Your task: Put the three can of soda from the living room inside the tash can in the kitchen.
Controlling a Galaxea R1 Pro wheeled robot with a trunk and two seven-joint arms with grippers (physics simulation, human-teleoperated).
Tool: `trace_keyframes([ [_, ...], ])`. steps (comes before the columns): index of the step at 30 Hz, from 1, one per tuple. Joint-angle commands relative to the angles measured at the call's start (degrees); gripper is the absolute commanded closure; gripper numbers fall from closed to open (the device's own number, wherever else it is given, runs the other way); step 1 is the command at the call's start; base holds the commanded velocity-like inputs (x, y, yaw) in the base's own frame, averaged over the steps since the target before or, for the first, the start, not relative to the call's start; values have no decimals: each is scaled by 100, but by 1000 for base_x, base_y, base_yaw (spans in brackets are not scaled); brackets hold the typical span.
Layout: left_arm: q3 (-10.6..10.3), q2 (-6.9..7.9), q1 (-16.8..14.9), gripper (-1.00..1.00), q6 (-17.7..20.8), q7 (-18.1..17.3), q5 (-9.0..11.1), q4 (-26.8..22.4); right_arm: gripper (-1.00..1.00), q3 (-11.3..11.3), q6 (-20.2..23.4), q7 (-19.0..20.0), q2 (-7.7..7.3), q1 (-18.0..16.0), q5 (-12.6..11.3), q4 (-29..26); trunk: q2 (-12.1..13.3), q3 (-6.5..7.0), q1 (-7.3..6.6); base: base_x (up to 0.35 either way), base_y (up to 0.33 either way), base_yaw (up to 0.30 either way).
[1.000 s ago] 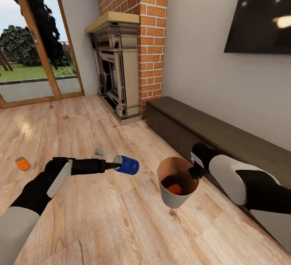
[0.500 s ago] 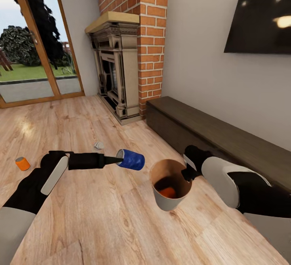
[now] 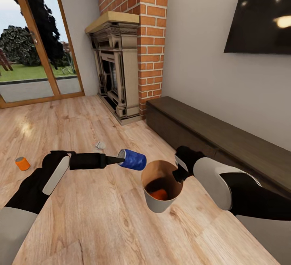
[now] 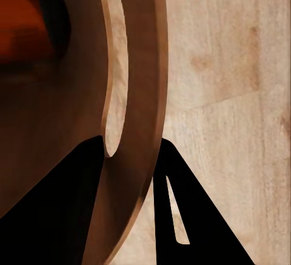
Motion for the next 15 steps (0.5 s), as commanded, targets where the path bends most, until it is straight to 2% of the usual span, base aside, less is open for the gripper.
trace_keyframes([
  [1, -5, -1, 0, 100, -2, 6, -1, 0, 100, -82, 0, 16, 13, -3, -65, -3, -1, 1, -1, 0, 0, 0],
  [8, -39, -63, 7, 100, -14, 49, -69, 24, 100, -81, 0, -61, 97, -3, -92, 0, -1, 1, -1, 0, 0, 0],
  [11, -46, -209, 8, 100, -23, 95, -95, 38, 100, -81, 0, -82, 133, -3, -106, 4, -1, 1, -1, 0, 0, 0],
  [15, -54, -383, 9, 100, -41, 407, -109, 47, 100, -85, 0, -90, 164, -3, -113, 4, -1, 1, -1, 0, 0, 0],
])
